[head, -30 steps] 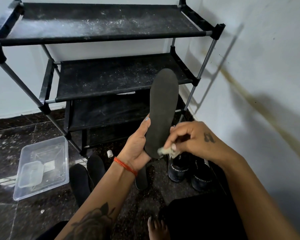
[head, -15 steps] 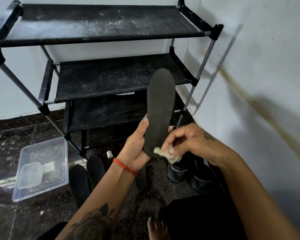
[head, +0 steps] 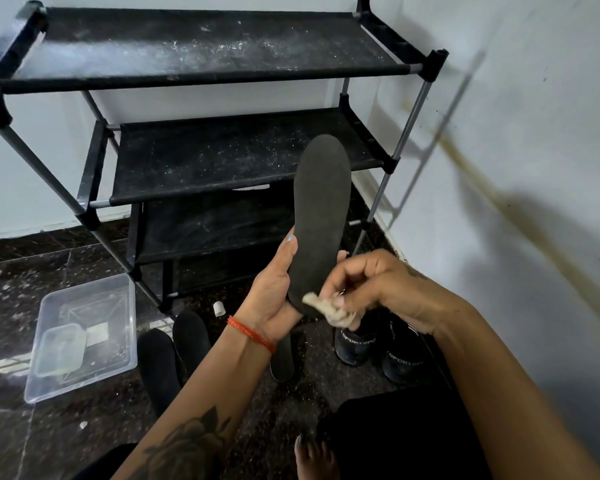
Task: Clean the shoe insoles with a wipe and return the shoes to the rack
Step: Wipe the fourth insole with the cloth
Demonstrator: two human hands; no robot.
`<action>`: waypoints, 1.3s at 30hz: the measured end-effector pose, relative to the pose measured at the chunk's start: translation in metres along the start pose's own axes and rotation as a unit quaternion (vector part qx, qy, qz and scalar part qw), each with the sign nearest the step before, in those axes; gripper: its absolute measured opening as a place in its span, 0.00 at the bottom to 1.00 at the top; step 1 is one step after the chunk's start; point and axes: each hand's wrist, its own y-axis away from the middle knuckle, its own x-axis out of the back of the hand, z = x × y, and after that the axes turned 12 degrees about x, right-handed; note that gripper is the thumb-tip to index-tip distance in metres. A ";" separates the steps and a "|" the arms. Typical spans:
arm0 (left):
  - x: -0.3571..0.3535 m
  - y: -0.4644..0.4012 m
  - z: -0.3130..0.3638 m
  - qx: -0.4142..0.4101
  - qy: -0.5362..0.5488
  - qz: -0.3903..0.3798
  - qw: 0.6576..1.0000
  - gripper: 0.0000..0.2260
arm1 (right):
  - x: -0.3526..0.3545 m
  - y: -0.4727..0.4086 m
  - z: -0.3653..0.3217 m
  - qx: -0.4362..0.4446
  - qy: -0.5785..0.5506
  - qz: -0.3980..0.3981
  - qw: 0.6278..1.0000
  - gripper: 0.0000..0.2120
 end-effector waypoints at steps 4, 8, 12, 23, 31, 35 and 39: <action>-0.001 0.000 -0.001 -0.009 -0.002 0.015 1.000 0.19 | 0.009 -0.006 0.006 0.028 -0.105 0.150 0.983 0.19; 0.000 -0.001 -0.001 -0.009 -0.007 0.017 1.000 0.16 | 0.013 -0.007 0.009 0.022 -0.140 0.186 0.972 0.20; 0.000 -0.001 -0.001 -0.008 -0.007 0.013 1.000 0.16 | 0.008 -0.009 0.009 0.004 -0.135 0.201 0.970 0.10; 0.001 -0.001 -0.002 -0.014 -0.028 0.005 1.000 0.18 | -0.017 -0.017 0.015 0.112 0.266 0.146 0.946 0.07; 0.003 0.000 0.002 -0.013 -0.040 0.009 0.999 0.18 | 0.004 -0.003 0.008 0.045 0.029 0.096 0.994 0.09; 0.004 0.000 0.001 -0.020 -0.044 0.013 0.999 0.19 | 0.003 -0.010 0.012 0.045 0.074 0.138 0.987 0.08; 0.004 0.001 0.001 -0.004 -0.030 0.008 1.000 0.19 | -0.007 -0.012 0.014 0.056 0.126 0.080 0.987 0.05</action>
